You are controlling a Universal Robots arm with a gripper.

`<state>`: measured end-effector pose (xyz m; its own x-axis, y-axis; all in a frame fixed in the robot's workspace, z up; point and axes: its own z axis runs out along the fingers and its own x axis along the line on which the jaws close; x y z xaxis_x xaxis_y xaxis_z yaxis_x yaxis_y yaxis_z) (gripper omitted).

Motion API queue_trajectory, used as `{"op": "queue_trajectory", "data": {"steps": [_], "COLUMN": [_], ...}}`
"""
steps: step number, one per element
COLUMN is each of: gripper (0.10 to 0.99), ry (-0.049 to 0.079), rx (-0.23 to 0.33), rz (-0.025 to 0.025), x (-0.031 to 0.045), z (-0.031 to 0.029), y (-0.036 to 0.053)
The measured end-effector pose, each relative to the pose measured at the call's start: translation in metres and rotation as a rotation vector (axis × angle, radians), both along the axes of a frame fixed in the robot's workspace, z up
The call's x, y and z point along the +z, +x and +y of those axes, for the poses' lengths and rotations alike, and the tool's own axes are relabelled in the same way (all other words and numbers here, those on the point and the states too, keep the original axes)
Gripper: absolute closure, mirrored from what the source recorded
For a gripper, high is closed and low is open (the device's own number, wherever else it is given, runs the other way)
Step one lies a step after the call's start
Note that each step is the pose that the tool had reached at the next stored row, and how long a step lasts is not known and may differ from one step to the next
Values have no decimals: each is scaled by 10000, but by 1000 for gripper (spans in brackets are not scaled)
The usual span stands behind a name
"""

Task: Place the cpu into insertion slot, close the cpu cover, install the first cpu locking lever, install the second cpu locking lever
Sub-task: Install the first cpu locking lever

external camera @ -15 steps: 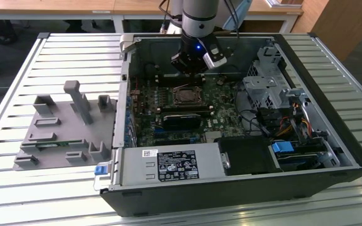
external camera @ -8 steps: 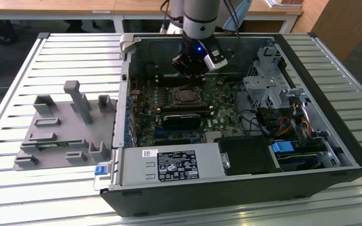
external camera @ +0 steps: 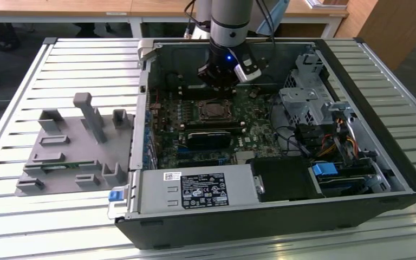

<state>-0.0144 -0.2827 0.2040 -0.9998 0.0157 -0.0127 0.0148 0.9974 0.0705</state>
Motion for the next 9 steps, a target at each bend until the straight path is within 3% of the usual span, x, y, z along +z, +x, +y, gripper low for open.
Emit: {"op": "queue_trajectory", "data": {"steps": [9], "gripper": [980], "ry": [-10], "rx": [-1], "rz": [0], "x": [-33], "z": [0], "y": [0]}}
